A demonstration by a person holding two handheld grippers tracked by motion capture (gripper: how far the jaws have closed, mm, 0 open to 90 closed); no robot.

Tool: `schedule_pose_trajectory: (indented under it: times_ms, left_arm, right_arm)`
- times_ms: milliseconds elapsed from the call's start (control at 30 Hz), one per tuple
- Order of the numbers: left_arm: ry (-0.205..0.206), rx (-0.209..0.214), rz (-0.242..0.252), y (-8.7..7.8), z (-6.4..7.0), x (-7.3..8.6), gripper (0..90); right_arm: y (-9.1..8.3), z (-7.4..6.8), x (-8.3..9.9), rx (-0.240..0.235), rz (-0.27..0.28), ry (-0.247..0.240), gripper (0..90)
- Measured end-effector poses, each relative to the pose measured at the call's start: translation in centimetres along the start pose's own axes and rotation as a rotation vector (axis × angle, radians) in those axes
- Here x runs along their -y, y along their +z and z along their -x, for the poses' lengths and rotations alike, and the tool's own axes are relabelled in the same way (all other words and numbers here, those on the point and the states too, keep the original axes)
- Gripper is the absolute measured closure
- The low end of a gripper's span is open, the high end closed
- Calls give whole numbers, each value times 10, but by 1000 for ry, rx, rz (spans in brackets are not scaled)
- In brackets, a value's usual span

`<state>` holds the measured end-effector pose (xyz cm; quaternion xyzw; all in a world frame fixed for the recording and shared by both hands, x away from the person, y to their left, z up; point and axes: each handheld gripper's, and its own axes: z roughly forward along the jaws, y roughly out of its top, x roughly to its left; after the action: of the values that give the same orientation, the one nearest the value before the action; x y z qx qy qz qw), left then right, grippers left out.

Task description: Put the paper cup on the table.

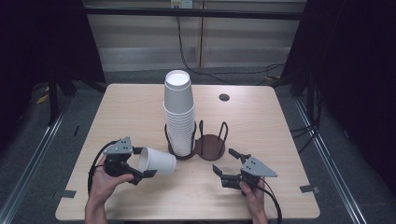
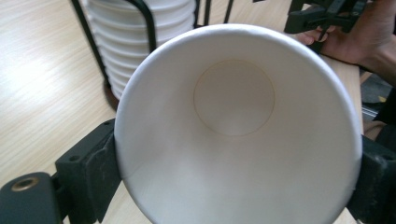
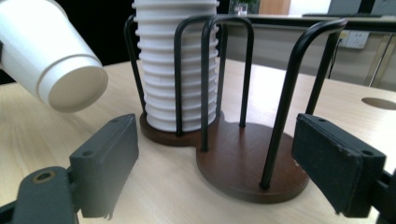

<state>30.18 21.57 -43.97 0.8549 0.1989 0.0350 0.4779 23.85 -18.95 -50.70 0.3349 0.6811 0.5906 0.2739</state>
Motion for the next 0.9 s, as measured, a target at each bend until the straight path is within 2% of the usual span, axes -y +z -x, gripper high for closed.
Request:
schedule_pose_trajectory:
  times_ms: [67, 200, 233, 333, 367, 400, 433, 500, 600, 667, 900]
  left_arm:
    - [-3, -10, -8, -2, -2, 0, 91]
    - [1, -23, -31, -4, -7, -1, 91]
    - [-8, -11, -25, -4, -9, -1, 91]
    - [-22, -19, -41, -5, -12, -2, 91]
    - [-31, -24, -52, -6, -14, -2, 91]
    - [-31, -24, -52, -6, -14, -2, 91]
    - [-34, -29, -62, -9, -18, -3, 91]
    - [-48, -44, -67, -11, -21, -4, 91]
    - [-49, -43, -76, -12, -25, -6, 91]
    - [-67, -70, -98, -15, -32, -7, 91]
    - [-72, -94, -129, -21, -42, -13, 91]
  right_arm:
    - [0, -1, 0, 17, 18, -8, 137]
    - [0, -2, 1, 23, 25, -19, 137]
    - [-1, -1, 1, 22, 24, -14, 136]
    - [-1, -2, 1, 19, 34, -22, 140]
    - [-4, -2, 2, 21, 57, -24, 144]
    - [-4, -2, 2, 21, 57, -24, 144]
    - [-6, 0, 4, 23, 88, -3, 165]
    - [-7, 0, 4, 24, 99, 1, 180]
    - [-8, -3, 5, 36, 107, -21, 180]
    - [-12, 0, 7, 40, 147, 11, 168]
    - [-12, 0, 7, 39, 147, 4, 155]
